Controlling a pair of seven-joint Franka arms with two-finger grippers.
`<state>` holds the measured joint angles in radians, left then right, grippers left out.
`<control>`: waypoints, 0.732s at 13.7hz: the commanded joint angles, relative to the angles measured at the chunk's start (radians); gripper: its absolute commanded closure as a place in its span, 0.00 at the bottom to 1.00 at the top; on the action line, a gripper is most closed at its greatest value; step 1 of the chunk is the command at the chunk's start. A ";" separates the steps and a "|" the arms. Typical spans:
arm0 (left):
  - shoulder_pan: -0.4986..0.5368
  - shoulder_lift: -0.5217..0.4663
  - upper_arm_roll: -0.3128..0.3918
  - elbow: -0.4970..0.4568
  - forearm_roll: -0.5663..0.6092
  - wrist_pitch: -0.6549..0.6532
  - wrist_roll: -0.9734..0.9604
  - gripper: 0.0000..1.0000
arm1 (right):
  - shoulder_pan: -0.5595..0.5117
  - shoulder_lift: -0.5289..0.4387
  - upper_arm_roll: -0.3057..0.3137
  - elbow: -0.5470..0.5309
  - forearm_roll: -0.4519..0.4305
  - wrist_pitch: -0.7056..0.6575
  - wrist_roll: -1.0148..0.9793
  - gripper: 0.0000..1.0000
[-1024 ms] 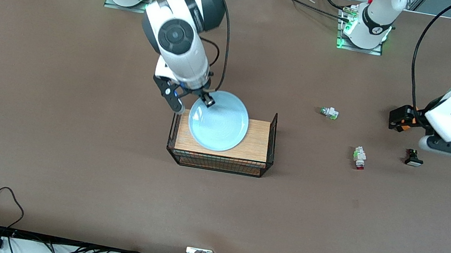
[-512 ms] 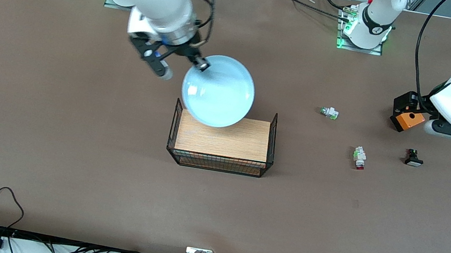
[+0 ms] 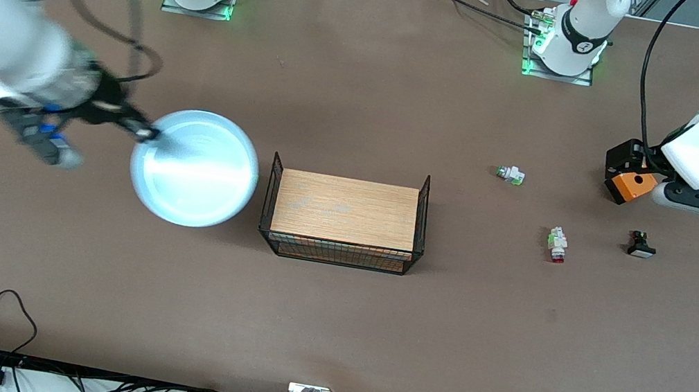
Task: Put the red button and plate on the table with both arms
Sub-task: 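Carry the plate away from the basket and lower it with the right gripper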
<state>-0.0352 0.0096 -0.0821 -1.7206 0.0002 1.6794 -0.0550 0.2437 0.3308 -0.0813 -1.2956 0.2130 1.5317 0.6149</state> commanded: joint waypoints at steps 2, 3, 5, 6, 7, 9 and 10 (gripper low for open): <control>-0.006 0.020 0.005 0.038 -0.019 -0.020 0.017 0.00 | -0.132 0.008 0.020 -0.020 -0.098 -0.073 -0.384 1.00; -0.005 0.020 0.005 0.038 -0.019 -0.020 0.017 0.00 | -0.138 -0.001 0.020 -0.068 -0.133 -0.058 -0.444 1.00; 0.000 0.020 0.005 0.036 -0.019 -0.021 0.018 0.00 | -0.156 -0.010 0.022 -0.158 -0.161 -0.010 -0.475 1.00; 0.000 0.020 0.005 0.036 -0.019 -0.021 0.027 0.00 | -0.165 -0.022 0.022 -0.230 -0.162 0.048 -0.501 1.00; 0.000 0.020 0.007 0.036 -0.019 -0.021 0.038 0.00 | -0.178 -0.042 0.022 -0.316 -0.162 0.124 -0.542 1.00; 0.001 0.021 0.005 0.036 -0.019 -0.021 0.046 0.00 | -0.214 -0.079 0.023 -0.497 -0.161 0.302 -0.619 1.00; 0.000 0.021 0.007 0.036 -0.019 -0.021 0.046 0.00 | -0.222 -0.079 0.023 -0.552 -0.161 0.368 -0.645 1.00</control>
<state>-0.0356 0.0156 -0.0811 -1.7165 0.0001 1.6793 -0.0418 0.0611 0.3277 -0.0790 -1.6692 0.0606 1.7746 0.0370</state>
